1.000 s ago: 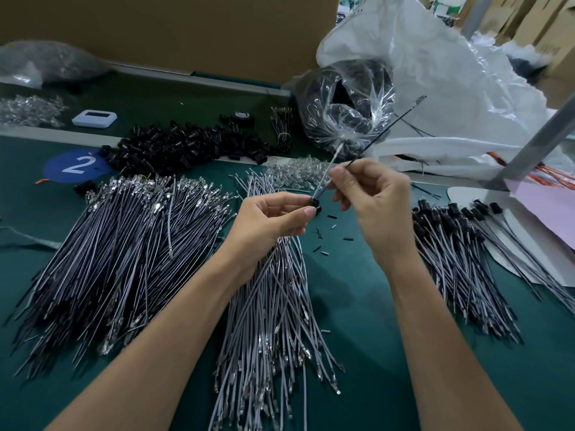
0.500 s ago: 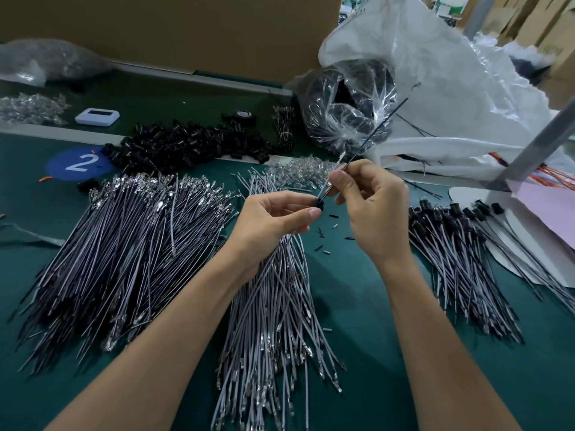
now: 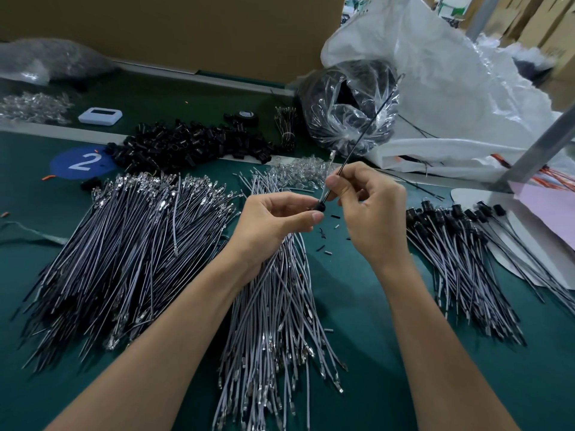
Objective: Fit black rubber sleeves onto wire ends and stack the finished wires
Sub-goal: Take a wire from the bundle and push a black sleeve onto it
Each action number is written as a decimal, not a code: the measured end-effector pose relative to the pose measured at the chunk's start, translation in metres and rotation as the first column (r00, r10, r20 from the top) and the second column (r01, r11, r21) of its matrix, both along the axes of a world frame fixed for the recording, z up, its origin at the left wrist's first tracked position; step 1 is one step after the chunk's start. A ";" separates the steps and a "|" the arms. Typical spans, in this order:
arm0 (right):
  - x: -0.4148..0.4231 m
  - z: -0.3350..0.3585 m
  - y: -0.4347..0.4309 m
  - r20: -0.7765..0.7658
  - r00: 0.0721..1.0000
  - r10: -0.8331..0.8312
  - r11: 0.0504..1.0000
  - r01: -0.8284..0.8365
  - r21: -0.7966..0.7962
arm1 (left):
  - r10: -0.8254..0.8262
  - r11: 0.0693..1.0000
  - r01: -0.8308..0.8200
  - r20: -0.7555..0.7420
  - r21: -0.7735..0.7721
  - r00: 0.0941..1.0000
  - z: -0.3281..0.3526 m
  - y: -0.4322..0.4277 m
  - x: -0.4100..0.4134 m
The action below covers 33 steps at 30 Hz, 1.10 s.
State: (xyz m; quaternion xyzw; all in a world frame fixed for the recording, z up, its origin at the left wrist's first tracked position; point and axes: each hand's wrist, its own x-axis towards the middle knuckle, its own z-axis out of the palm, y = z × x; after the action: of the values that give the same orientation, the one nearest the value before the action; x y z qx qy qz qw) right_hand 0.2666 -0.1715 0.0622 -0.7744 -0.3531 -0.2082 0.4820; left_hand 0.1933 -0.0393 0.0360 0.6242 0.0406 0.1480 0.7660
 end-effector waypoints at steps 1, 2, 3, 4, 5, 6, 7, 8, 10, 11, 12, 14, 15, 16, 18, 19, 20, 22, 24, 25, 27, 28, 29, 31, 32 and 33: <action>0.000 -0.001 0.001 -0.026 1.000 0.000 1.000 0.000 -0.002 | 0.003 1.000 -0.003 0.002 -0.007 1.000 -0.001 0.000 0.000; 0.000 -0.001 0.001 -0.053 0.999 0.000 1.000 0.000 0.002 | 0.005 1.000 -0.005 0.003 -0.011 1.000 -0.001 0.000 0.000; 0.000 -0.001 0.001 -0.079 0.997 0.005 1.000 -0.004 0.010 | 0.006 1.000 -0.005 0.004 -0.011 1.000 -0.002 0.000 0.000; 0.000 -0.001 0.001 -0.103 0.995 0.013 1.000 -0.011 0.020 | 0.005 1.000 -0.005 0.006 -0.010 1.000 -0.002 0.000 0.000; 0.000 -0.001 0.001 -0.125 0.992 0.025 0.999 -0.022 0.027 | 0.006 1.000 -0.006 0.006 -0.010 1.000 -0.002 0.000 0.000; 0.000 -0.001 0.000 -0.143 0.989 0.038 0.999 -0.034 0.029 | 0.011 1.000 -0.011 0.004 -0.013 1.000 -0.002 0.000 0.001; 0.000 -0.001 0.000 -0.154 0.987 0.047 0.999 -0.043 0.028 | 0.020 1.000 -0.020 0.000 -0.016 1.000 -0.002 0.001 0.001; 0.000 -0.001 0.000 -0.156 0.986 0.049 0.999 -0.047 0.022 | 0.029 0.999 -0.029 -0.005 -0.023 1.000 -0.002 0.001 0.001; 0.001 -0.001 -0.001 -0.141 0.989 0.036 0.999 -0.036 0.002 | 0.041 0.998 -0.041 -0.009 -0.047 0.999 -0.002 0.001 0.002; 0.002 -0.001 -0.002 -0.124 0.992 0.023 1.000 -0.024 -0.004 | 0.044 0.997 -0.045 -0.009 -0.061 0.999 -0.002 0.001 0.002; 0.003 -0.002 -0.003 -0.101 0.995 0.011 1.000 -0.011 -0.007 | 0.048 0.996 -0.049 -0.010 -0.071 0.999 -0.002 0.001 0.001; 0.004 -0.002 -0.004 -0.065 0.998 -0.005 1.000 0.004 -0.012 | 0.055 0.996 -0.056 -0.012 -0.071 0.998 -0.001 0.001 0.001; 0.004 -0.002 -0.004 -0.062 0.998 -0.003 1.000 0.002 -0.020 | 0.057 0.996 -0.057 -0.011 -0.063 0.998 -0.001 0.000 0.001; 0.005 -0.002 -0.004 -0.064 0.998 0.002 0.999 -0.005 -0.034 | 0.057 0.997 -0.057 -0.011 -0.056 0.998 -0.001 0.000 0.001; 0.004 -0.003 -0.004 -0.073 0.997 0.010 0.997 -0.015 -0.069 | 0.060 0.997 -0.060 -0.012 -0.049 0.998 -0.001 0.000 0.001; 0.004 -0.003 -0.004 -0.081 0.997 0.014 0.997 -0.020 -0.075 | 0.062 0.997 -0.063 -0.013 -0.051 0.998 -0.001 0.000 0.001; 0.004 -0.002 -0.003 -0.093 0.995 0.020 0.997 -0.027 -0.070 | 0.065 0.996 -0.065 -0.015 -0.056 0.998 -0.001 0.000 0.001; 0.003 -0.001 -0.003 -0.135 0.991 0.027 0.998 -0.034 -0.049 | 0.065 0.996 -0.066 -0.019 -0.064 0.998 -0.001 0.000 0.002; 0.004 0.000 -0.003 -0.182 0.983 0.023 0.999 -0.029 -0.031 | 0.060 0.996 -0.061 -0.022 -0.072 0.998 -0.002 0.000 0.002; 0.004 0.000 -0.004 -0.195 0.981 0.021 0.999 -0.026 -0.024 | 0.055 0.996 -0.056 -0.021 -0.072 0.998 -0.002 -0.001 0.002; 0.004 0.000 -0.004 -0.208 0.978 0.026 1.000 -0.029 -0.010 | 0.039 0.997 -0.040 -0.015 -0.062 0.999 -0.002 -0.001 0.002; 0.004 0.000 -0.003 -0.217 0.976 0.035 0.999 -0.036 0.003 | 0.032 0.998 -0.032 -0.012 -0.059 0.999 -0.002 -0.001 0.001; 0.003 0.000 -0.003 -0.229 0.972 0.046 0.999 -0.042 0.022 | 0.025 0.998 -0.025 -0.009 -0.059 1.000 -0.001 -0.001 0.001; 0.002 -0.001 -0.001 -0.255 0.965 0.060 0.997 -0.047 0.058 | 0.015 0.997 -0.016 -0.006 -0.069 1.000 -0.001 -0.001 0.001; 0.002 -0.002 -0.001 -0.263 0.963 0.064 0.997 -0.048 0.065 | 0.014 0.997 -0.014 -0.005 -0.074 1.000 -0.002 -0.001 0.001; 0.002 -0.002 -0.001 -0.268 0.961 0.066 0.997 -0.052 0.060 | 0.014 0.997 -0.014 -0.005 -0.076 1.000 -0.002 -0.002 0.000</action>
State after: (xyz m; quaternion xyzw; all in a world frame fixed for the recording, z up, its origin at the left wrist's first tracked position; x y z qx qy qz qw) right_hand 0.2686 -0.1725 0.0601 -0.7718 -0.3016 -0.0957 0.5516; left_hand 0.1938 -0.0410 0.0343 0.5946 0.0523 0.1504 0.7881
